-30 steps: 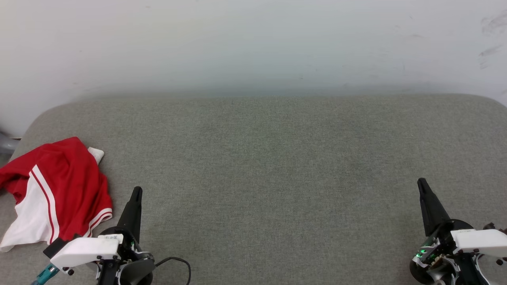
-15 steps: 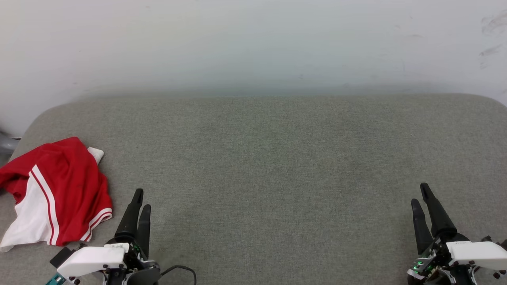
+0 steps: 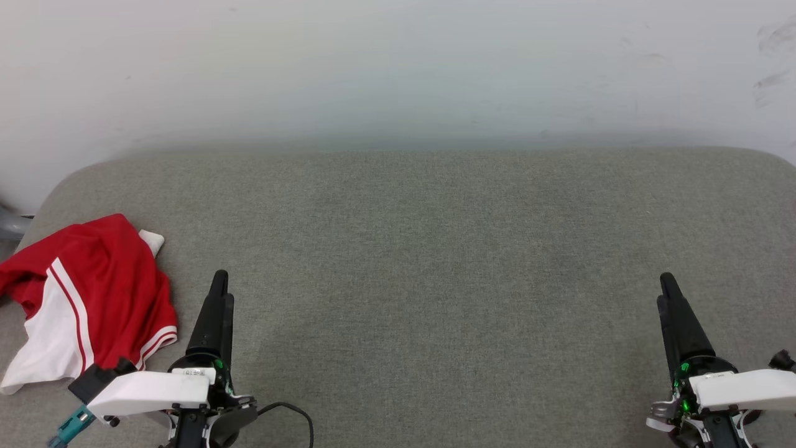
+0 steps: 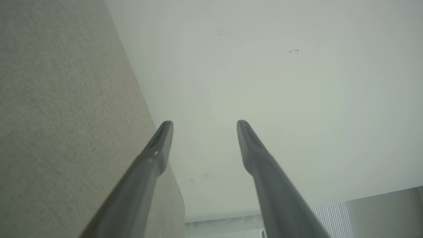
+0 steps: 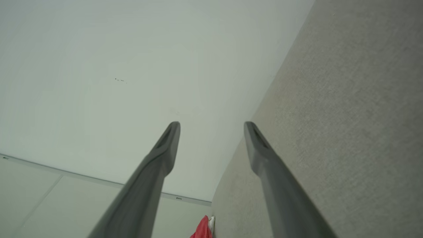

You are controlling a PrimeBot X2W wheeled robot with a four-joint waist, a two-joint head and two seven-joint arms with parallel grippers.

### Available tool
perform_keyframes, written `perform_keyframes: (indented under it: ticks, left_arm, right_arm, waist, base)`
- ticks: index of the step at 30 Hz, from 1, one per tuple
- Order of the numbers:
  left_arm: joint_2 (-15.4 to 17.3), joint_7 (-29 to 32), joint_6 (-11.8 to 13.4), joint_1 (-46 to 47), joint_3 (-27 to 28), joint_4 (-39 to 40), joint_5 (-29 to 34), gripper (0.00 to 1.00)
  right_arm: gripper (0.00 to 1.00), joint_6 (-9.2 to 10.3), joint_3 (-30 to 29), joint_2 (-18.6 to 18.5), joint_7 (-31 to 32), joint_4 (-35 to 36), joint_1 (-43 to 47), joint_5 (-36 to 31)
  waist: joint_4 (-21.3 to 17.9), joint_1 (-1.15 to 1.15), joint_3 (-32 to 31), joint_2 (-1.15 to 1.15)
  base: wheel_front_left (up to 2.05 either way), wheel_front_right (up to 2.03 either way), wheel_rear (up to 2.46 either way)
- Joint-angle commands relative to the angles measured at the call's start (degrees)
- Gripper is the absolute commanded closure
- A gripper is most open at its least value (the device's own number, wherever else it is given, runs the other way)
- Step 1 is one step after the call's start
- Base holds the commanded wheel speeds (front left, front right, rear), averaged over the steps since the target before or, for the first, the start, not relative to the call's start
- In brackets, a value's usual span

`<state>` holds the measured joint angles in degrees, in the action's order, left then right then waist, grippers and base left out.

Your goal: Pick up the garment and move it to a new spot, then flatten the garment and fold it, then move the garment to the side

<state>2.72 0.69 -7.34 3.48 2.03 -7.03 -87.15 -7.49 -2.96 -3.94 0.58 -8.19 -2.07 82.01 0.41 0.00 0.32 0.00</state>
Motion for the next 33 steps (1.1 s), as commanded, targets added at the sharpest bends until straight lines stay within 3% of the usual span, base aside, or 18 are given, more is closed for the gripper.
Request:
perform_keyframes:
  ticks: [1, 14, 20, 23, 33]
  left_arm:
    - [0.16, -0.78, -0.15, 0.71, 0.06, 2.3, 3.67, 0.0]
    - [0.29, -3.65, -0.16, 0.35, -1.86, 5.76, 26.15, 0.0]
    - [0.73, -4.64, -0.17, -0.16, -2.2, 5.81, 34.27, 0.0]
    - [1.26, -5.62, -0.09, -0.62, -2.39, 5.82, 41.6, 0.0]
    - [2.89, -7.35, 1.63, -1.23, -3.51, 6.59, 52.11, 0.0]
  right_arm:
    - [0.0, 0.0, 0.27, -1.04, -0.71, 2.18, -0.68, -5.4]
    - [0.0, 0.0, 1.61, -1.61, -3.57, 6.56, -0.03, -31.4]
    - [0.0, 0.0, 2.09, -1.74, -4.22, 6.93, 0.34, -38.61]
    - [0.0, 0.0, 1.97, -1.81, -4.22, 7.58, 0.81, -44.29]
    - [0.0, 0.0, 1.83, -2.27, -3.5, 10.01, 1.67, -54.19]
  waist:
    - [0.07, 0.0, 0.0, 0.0]
    - [0.38, 0.0, -0.07, 0.0]
    - [0.45, 0.0, -0.08, 0.0]
    - [0.56, 0.0, -0.06, 0.0]
    - [0.71, 0.0, 0.06, 0.0]
  base:
    - [0.0, 0.0, 0.0]
    - [0.0, 0.0, 0.0]
    - [0.0, 0.0, 0.0]
    - [0.0, 0.0, 0.0]
    - [0.0, 0.0, 0.0]
